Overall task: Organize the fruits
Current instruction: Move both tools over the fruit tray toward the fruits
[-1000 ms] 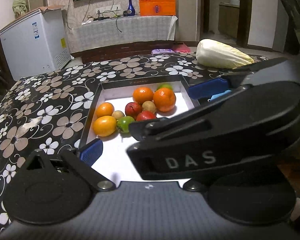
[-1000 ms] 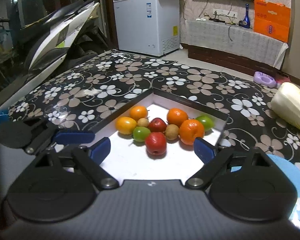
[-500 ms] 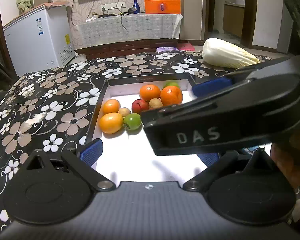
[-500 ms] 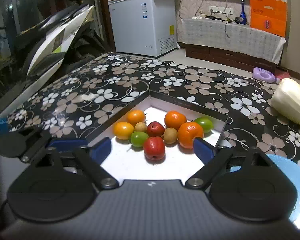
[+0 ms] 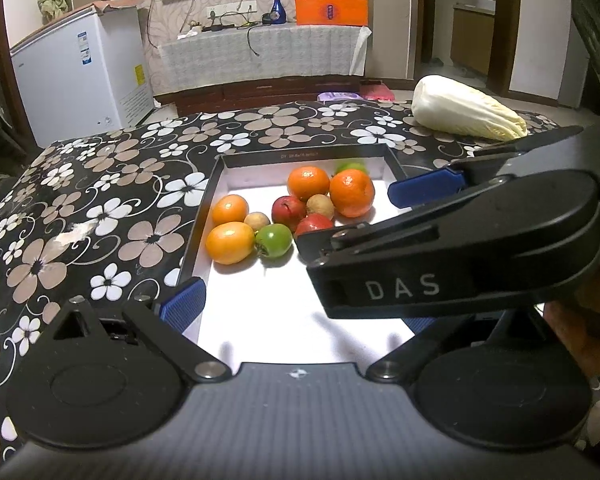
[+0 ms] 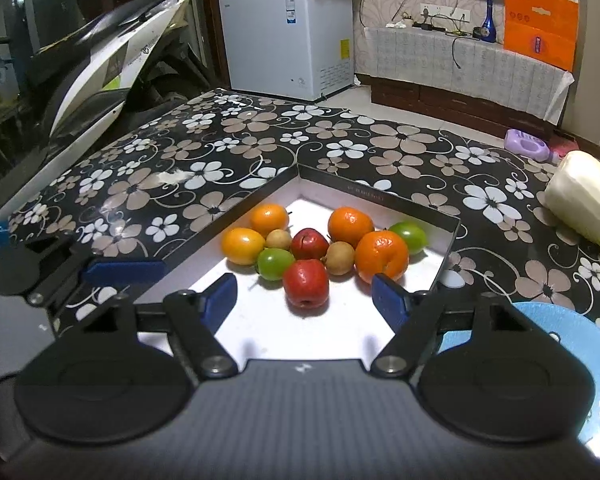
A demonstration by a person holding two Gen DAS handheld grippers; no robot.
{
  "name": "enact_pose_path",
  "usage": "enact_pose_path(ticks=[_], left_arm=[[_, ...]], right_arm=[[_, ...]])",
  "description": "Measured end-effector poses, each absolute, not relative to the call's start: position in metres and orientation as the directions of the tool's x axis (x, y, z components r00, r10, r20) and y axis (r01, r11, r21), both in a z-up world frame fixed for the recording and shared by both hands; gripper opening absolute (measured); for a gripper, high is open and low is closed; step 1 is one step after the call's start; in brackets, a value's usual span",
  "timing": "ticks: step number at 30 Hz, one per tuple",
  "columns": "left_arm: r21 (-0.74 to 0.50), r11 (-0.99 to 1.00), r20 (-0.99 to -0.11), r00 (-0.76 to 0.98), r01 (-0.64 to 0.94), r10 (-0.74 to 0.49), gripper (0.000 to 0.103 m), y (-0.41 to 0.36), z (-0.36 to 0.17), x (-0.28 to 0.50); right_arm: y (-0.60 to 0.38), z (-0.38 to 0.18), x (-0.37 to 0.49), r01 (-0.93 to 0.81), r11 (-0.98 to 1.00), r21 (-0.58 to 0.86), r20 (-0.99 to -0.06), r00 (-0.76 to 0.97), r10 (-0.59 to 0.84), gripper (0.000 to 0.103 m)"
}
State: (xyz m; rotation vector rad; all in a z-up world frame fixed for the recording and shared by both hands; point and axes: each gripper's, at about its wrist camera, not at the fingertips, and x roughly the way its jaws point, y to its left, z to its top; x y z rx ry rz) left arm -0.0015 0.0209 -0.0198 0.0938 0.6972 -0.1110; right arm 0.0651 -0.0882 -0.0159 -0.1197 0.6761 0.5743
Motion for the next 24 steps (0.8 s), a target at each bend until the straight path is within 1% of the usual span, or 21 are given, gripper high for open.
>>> enact_pose_path(ticks=[24], left_arm=[[0.033, 0.994, -0.662, 0.747, 0.106, -0.058, 0.101, 0.035, -0.023, 0.002]], right_arm=[[-0.086, -0.028, 0.073, -0.517, 0.852, 0.084, -0.659, 0.613, 0.436, 0.076]])
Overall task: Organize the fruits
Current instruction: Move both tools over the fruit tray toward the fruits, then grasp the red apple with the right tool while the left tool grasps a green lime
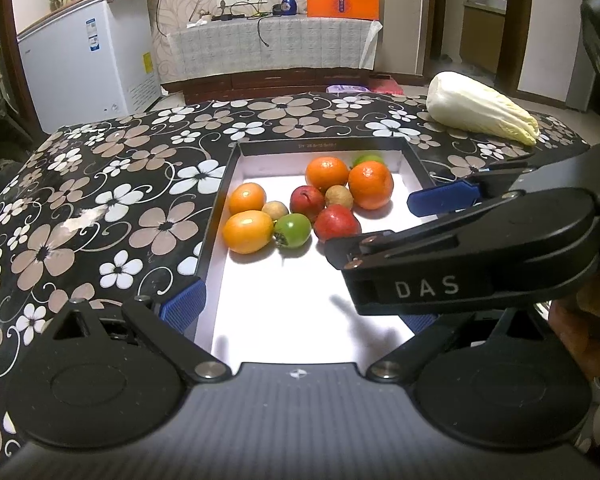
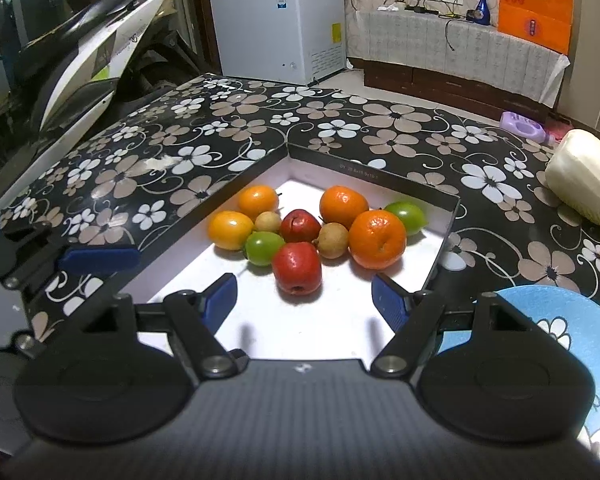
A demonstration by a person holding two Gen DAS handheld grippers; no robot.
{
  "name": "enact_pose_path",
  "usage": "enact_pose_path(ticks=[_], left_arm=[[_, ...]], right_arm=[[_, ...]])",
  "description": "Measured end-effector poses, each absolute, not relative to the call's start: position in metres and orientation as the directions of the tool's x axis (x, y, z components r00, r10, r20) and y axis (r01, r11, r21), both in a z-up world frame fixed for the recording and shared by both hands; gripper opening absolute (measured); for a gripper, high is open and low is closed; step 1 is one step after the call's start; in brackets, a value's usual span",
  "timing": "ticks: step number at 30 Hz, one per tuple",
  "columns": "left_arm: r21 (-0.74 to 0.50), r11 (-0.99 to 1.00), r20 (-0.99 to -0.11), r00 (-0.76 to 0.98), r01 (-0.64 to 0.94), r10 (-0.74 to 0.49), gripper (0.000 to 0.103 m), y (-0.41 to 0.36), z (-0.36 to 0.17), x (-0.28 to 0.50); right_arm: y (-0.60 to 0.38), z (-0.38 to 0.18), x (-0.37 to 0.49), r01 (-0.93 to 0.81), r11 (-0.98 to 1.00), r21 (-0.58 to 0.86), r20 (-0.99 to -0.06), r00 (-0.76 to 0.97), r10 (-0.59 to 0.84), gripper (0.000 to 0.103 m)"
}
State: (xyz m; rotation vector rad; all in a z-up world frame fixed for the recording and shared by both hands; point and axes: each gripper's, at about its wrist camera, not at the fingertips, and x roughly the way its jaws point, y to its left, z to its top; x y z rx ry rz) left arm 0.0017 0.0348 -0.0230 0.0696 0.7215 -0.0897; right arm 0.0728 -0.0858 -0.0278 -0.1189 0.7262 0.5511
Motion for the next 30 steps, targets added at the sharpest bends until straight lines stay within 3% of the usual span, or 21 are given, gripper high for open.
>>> enact_pose_path(ticks=[16, 18, 23, 30], left_arm=[[0.001, 0.993, -0.651, 0.754, 0.114, -0.086, 0.101, 0.058, -0.018, -0.008], [-0.005, 0.993, -0.649, 0.756, 0.115, -0.090, 0.100, 0.060, -0.017, -0.008], [-0.014, 0.990, -0.635, 0.764, 0.137, -0.115, 0.100, 0.059, -0.014, -0.010], [-0.001, 0.984, -0.618, 0.774, 0.178, -0.141, 0.099, 0.055, -0.013, -0.010]], right_arm=[[-0.072, -0.037, 0.083, -0.519, 0.851, 0.084, -0.682, 0.593, 0.428, 0.075], [-0.069, -0.038, 0.083, -0.521, 0.850, 0.080, -0.685, 0.590, 0.427, 0.072], [-0.066, -0.045, 0.091, -0.509, 0.857, 0.086, -0.712, 0.570, 0.410, 0.052], [-0.059, -0.048, 0.097, -0.494, 0.869, 0.029, -0.712, 0.600, 0.364, 0.051]])
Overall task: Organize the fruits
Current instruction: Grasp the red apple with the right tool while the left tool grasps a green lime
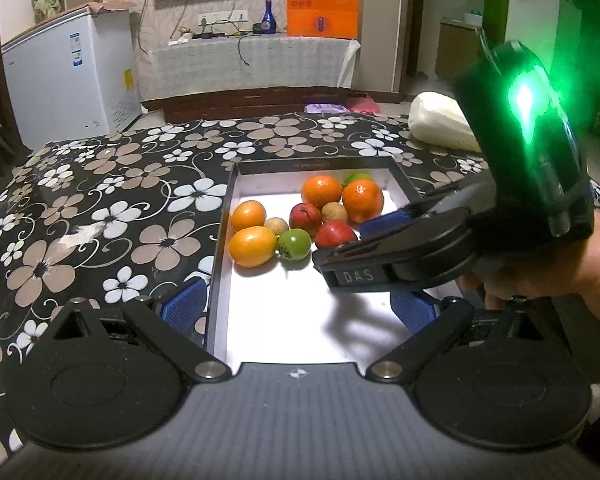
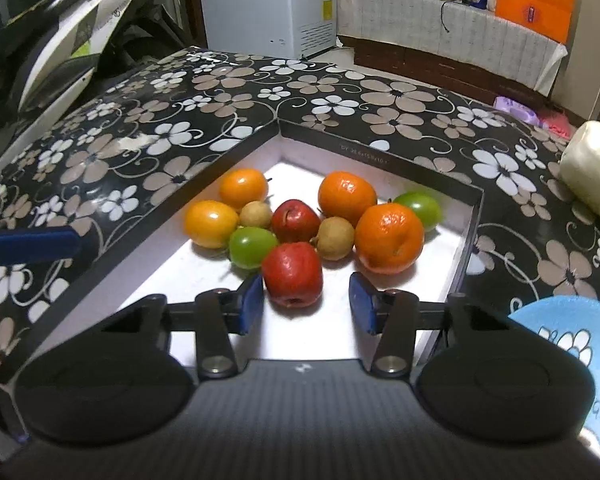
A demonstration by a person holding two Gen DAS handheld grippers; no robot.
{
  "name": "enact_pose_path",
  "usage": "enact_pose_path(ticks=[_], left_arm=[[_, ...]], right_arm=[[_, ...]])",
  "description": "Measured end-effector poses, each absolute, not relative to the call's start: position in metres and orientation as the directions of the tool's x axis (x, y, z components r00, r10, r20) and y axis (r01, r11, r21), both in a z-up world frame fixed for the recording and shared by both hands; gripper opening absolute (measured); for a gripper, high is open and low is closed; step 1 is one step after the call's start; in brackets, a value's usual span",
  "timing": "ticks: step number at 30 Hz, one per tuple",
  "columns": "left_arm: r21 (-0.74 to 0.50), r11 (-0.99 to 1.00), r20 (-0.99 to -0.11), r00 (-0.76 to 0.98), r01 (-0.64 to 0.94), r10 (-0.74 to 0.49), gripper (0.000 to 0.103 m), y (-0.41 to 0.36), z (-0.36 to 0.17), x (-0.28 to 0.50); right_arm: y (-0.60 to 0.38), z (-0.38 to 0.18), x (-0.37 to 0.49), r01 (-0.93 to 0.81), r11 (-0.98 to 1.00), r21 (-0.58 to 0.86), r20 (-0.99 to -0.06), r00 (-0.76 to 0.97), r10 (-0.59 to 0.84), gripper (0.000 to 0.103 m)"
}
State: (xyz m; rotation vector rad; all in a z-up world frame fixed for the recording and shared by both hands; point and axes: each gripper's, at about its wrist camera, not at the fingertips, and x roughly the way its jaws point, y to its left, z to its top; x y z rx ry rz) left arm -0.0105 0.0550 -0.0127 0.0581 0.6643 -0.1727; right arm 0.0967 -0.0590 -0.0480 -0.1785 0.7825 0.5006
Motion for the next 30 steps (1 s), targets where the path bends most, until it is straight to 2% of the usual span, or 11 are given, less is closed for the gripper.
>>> enact_pose_path(ticks=[1, 2, 6, 13, 15, 19, 24, 30], left_arm=[[-0.003, 0.983, -0.619, 0.772, 0.181, -0.144, 0.098, 0.055, -0.013, -0.009], [-0.006, 0.983, -0.621, 0.770, 0.184, -0.148, 0.095, 0.056, -0.014, -0.009], [-0.026, 0.982, -0.636, 0.755, 0.186, -0.160, 0.087, 0.058, -0.017, -0.002], [-0.034, 0.973, -0.641, 0.741, 0.229, -0.197, 0.060, 0.054, -0.022, 0.012], [-0.043, 0.971, -0.645, 0.735, 0.237, -0.208, 0.057, 0.053, -0.023, 0.018], [-0.049, 0.971, -0.668, 0.716, 0.233, -0.205, 0.053, 0.049, -0.029, 0.034], [-0.104, 0.977, -0.733, 0.649, 0.188, -0.203, 0.053, 0.055, -0.034, 0.054], [-0.108, 0.982, -0.751, 0.635, 0.152, -0.181, 0.053, 0.053, -0.033, 0.069]], right_arm=[[-0.058, -0.047, 0.097, -0.498, 0.867, 0.024, -0.710, 0.602, 0.365, 0.039], [-0.058, -0.046, 0.098, -0.516, 0.855, 0.042, -0.707, 0.589, 0.390, 0.035], [-0.059, -0.046, 0.098, -0.530, 0.846, 0.063, -0.709, 0.572, 0.411, 0.035], [-0.085, -0.020, 0.092, -0.490, 0.861, 0.138, -0.667, 0.596, 0.447, 0.035], [-0.095, -0.014, 0.090, -0.477, 0.864, 0.165, -0.652, 0.604, 0.458, 0.035], [-0.104, -0.010, 0.086, -0.471, 0.862, 0.185, -0.644, 0.604, 0.469, 0.035], [-0.110, -0.006, 0.085, -0.467, 0.860, 0.208, -0.634, 0.605, 0.482, 0.035], [-0.111, -0.004, 0.086, -0.469, 0.856, 0.218, -0.628, 0.604, 0.491, 0.035]])
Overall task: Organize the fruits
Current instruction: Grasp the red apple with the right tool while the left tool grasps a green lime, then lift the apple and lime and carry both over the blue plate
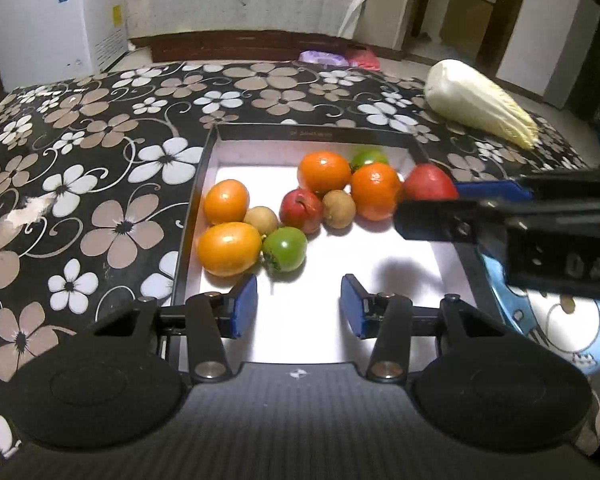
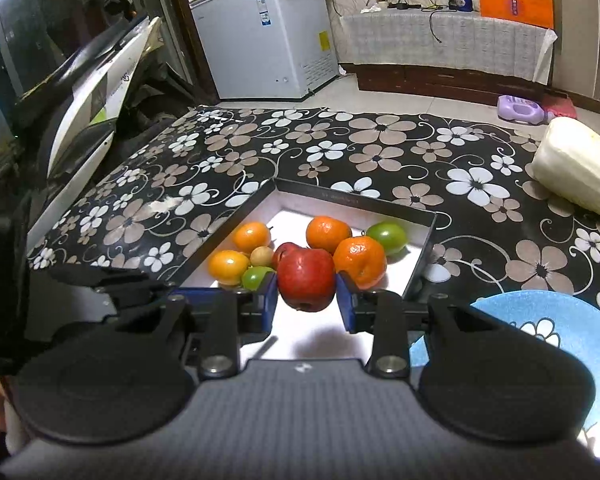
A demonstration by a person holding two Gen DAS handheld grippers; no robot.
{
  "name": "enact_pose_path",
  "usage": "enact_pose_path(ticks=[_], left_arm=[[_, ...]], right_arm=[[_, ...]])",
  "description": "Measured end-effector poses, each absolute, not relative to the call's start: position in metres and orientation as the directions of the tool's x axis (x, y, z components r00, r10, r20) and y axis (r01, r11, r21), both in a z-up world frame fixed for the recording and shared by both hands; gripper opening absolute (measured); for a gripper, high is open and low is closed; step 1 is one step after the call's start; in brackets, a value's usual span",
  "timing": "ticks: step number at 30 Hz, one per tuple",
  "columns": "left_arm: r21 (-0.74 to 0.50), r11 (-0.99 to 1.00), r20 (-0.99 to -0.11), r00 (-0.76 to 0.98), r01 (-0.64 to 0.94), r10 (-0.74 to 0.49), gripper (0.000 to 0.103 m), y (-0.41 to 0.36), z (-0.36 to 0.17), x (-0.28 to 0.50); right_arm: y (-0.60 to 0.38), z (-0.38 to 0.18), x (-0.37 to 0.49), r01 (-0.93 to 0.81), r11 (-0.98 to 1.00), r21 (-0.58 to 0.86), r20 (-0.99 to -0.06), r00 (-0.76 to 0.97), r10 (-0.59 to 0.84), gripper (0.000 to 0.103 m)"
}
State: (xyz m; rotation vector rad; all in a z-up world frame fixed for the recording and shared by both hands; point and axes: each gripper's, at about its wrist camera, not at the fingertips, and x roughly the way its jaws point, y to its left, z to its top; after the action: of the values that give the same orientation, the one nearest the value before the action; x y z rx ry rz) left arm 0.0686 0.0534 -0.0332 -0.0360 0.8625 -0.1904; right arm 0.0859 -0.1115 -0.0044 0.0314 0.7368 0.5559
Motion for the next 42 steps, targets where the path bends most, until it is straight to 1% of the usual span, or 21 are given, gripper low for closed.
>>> enact_pose_path(ticks=[6, 10, 12, 13, 14, 17, 26, 42], left_arm=[[-0.122, 0.984, -0.761, 0.625, 0.127, -0.175, 0.053, 0.052, -0.035, 0.084], [-0.095, 0.987, -0.751, 0.642, 0.127, -0.155, 0.053, 0.045, -0.036, 0.089], [-0.080, 0.989, -0.747, 0.650, 0.124, -0.142, 0.047, 0.043, -0.037, 0.090], [-0.076, 0.990, -0.745, 0.653, 0.119, -0.136, 0.038, 0.043, -0.038, 0.091], [-0.083, 0.990, -0.744, 0.654, 0.113, -0.137, 0.032, 0.045, -0.038, 0.091], [-0.109, 0.988, -0.740, 0.655, 0.107, -0.152, 0.032, 0.050, -0.038, 0.092], [-0.055, 0.989, -0.733, 0.667, 0.135, -0.132, 0.031, 0.044, -0.029, 0.074], [-0.023, 0.990, -0.718, 0.687, 0.139, -0.113, 0.031, 0.048, -0.008, 0.050]], right_arm=[[-0.113, -0.004, 0.085, -0.466, 0.857, 0.220, -0.627, 0.606, 0.490, 0.035], [-0.115, -0.003, 0.084, -0.456, 0.861, 0.224, -0.624, 0.611, 0.486, 0.035], [-0.118, -0.003, 0.084, -0.450, 0.863, 0.230, -0.623, 0.612, 0.486, 0.035], [-0.118, -0.004, 0.084, -0.448, 0.864, 0.230, -0.624, 0.613, 0.484, 0.035], [-0.119, -0.004, 0.084, -0.448, 0.865, 0.227, -0.626, 0.613, 0.482, 0.035], [-0.118, -0.004, 0.083, -0.452, 0.865, 0.220, -0.630, 0.610, 0.480, 0.035], [-0.121, -0.001, 0.081, -0.454, 0.862, 0.225, -0.622, 0.615, 0.485, 0.035], [-0.109, 0.010, 0.068, -0.484, 0.848, 0.217, -0.598, 0.620, 0.507, 0.035]])
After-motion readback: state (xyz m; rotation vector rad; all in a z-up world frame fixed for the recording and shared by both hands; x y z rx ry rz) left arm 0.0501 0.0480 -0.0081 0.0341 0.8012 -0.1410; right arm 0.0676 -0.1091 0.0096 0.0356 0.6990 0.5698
